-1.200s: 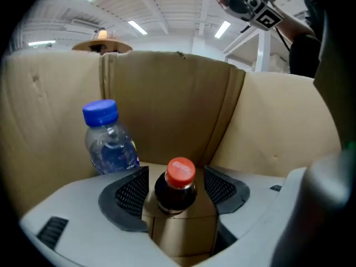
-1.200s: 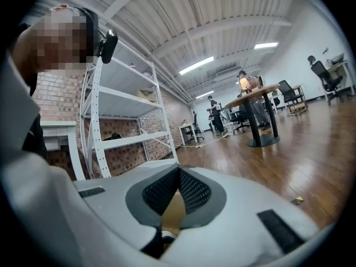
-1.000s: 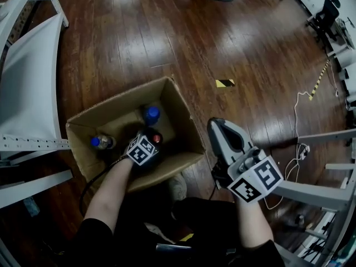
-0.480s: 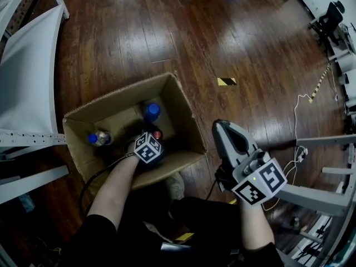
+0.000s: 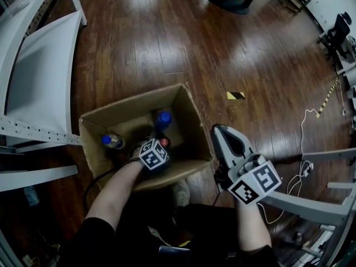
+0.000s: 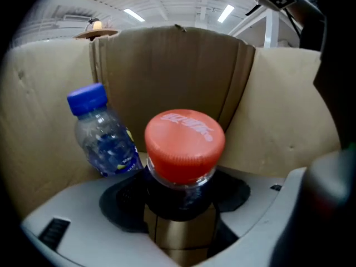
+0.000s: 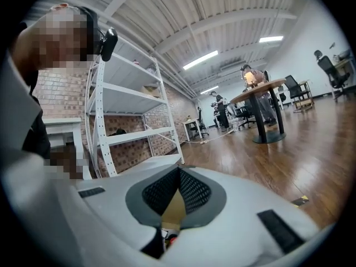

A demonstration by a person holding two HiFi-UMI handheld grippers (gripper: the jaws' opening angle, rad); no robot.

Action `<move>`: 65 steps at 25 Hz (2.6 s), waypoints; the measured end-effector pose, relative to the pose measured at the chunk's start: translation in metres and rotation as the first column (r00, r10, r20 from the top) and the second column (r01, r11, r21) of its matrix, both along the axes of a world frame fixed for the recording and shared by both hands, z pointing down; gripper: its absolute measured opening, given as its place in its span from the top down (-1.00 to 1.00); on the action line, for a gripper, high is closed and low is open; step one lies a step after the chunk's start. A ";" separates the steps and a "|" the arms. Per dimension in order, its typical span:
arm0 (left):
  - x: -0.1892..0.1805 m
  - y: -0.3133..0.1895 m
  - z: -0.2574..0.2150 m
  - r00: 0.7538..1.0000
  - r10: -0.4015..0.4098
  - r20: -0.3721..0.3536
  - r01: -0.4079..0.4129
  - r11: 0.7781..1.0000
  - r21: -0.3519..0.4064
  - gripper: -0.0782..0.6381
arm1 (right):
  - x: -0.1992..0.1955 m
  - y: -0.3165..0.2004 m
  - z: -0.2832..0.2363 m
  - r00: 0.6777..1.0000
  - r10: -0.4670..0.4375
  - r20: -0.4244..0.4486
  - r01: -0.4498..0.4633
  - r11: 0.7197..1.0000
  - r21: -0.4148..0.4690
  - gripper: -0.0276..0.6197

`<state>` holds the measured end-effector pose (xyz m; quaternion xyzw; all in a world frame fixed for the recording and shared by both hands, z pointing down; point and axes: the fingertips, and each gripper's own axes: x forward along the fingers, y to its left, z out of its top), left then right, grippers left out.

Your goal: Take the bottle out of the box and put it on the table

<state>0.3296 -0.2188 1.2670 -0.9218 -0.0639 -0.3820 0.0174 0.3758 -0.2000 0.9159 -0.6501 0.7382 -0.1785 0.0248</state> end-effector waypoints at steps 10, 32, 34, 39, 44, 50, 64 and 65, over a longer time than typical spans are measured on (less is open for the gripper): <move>-0.027 -0.019 -0.190 0.995 -0.083 -0.054 0.079 0.994 -0.075 -0.07 | -0.038 -0.029 -0.081 0.980 -0.067 -0.189 0.047 0.993 -0.107 0.90; -0.161 0.006 -0.777 0.895 -0.363 -0.260 0.365 0.930 -0.043 -0.08 | -0.135 0.019 -0.498 0.931 -0.245 -0.271 0.213 0.967 -0.141 0.90; -0.186 -0.004 -0.816 0.854 -0.412 -0.319 0.426 0.904 -0.028 -0.08 | -0.158 0.012 -0.519 0.911 -0.270 -0.311 0.248 0.962 -0.110 0.90; -0.250 -0.005 -0.884 0.755 -0.521 -0.399 0.560 0.828 -0.024 -0.08 | -0.226 0.012 -0.550 0.850 -0.366 -0.379 0.368 0.927 -0.070 0.90; -0.323 0.018 -0.900 0.688 -0.611 -0.392 0.661 0.750 -0.010 -0.08 | -0.297 0.014 -0.560 0.800 -0.470 -0.373 0.490 0.871 -0.046 0.90; -0.450 0.044 -0.885 0.495 -0.790 -0.360 0.847 0.532 -0.002 -0.08 | -0.420 0.016 -0.555 0.638 -0.678 -0.364 0.712 0.700 -0.054 0.90; -0.697 0.177 -0.911 -0.236 -0.892 -0.386 0.964 -0.264 0.022 -0.08 | -0.694 0.069 -0.576 0.037 -0.943 -0.330 0.999 0.040 -0.004 0.90; -0.704 0.191 -0.912 -0.277 -0.880 -0.385 0.951 -0.308 0.022 -0.08 | -0.705 0.079 -0.576 -0.002 -0.947 -0.322 1.000 -0.001 -0.004 0.90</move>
